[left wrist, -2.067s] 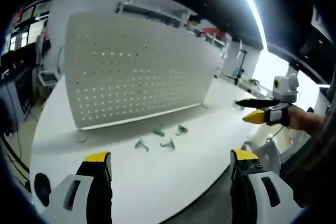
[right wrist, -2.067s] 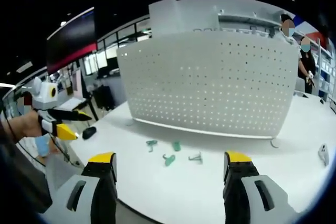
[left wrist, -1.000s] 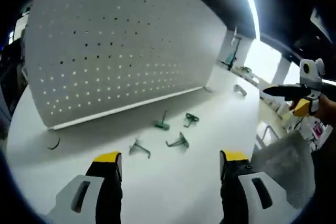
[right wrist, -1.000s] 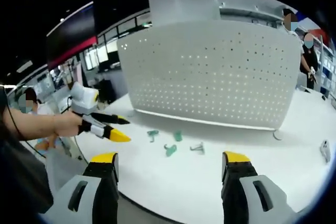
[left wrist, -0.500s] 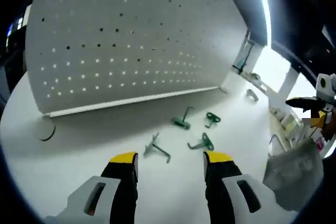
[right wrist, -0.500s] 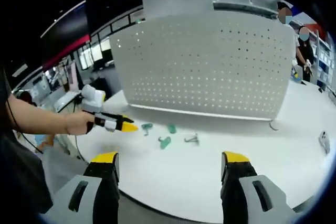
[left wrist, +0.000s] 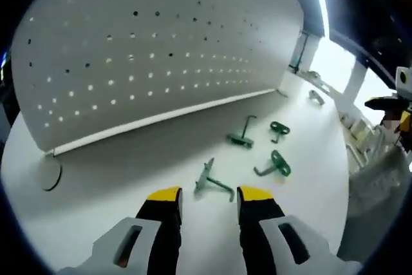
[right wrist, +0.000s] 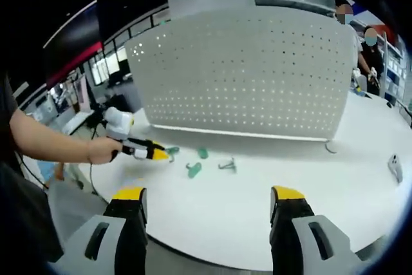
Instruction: Insert the hook assembly into the mounting plate slot until the hook locks in place.
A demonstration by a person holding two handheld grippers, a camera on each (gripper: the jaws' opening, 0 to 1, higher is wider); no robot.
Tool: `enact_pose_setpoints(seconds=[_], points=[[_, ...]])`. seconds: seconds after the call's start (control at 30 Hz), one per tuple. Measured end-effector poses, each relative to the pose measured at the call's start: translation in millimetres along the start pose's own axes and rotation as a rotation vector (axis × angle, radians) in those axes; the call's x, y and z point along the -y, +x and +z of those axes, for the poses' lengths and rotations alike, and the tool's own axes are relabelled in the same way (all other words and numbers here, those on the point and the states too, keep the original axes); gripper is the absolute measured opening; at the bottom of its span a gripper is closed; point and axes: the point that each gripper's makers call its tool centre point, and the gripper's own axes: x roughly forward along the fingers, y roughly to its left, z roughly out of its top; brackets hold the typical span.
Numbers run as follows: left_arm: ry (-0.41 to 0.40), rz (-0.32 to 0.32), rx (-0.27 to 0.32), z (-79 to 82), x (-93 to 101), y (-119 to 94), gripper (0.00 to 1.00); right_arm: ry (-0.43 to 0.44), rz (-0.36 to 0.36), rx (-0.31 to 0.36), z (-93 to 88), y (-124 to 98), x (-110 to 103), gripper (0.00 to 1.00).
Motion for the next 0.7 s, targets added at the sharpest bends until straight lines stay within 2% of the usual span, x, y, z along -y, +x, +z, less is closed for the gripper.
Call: enact_pose_setpoints(seconds=[0.07,0.13,0.27,0.4,0.63,0.7], points=[[-0.005,0.008,-0.019,-4.6,-3.1,2.9,0.28,0.002,-0.001,-0.003,-0.9,0.2,0.8,0.78],[-0.006,0.01,-0.003,-2.3,-5.0,5.6,0.23,0.005,-0.004,-0.005,-1.5,0.2,1.7,0.78],[0.043,0.03,-0.007,-2.9,-3.9,6.5,0.17,0.009,-0.005,-0.013,-3.5,0.7,1.6,0.78],[0.11,0.05,-0.006,-2.4,-1.5,5.3,0.06,0.01,-0.001,-0.02,-5.1,1.6,-0.1,0.78],[0.163,0.048,-0.008,0.7,7.9,3.3,0.03,0.014,0.005,-0.021,-5.4,2.9,-0.4,0.77],[0.182,0.066,0.028,10.1,10.3,-2.2,0.02,0.014,0.005,-0.021,-5.7,2.9,0.0,0.77]])
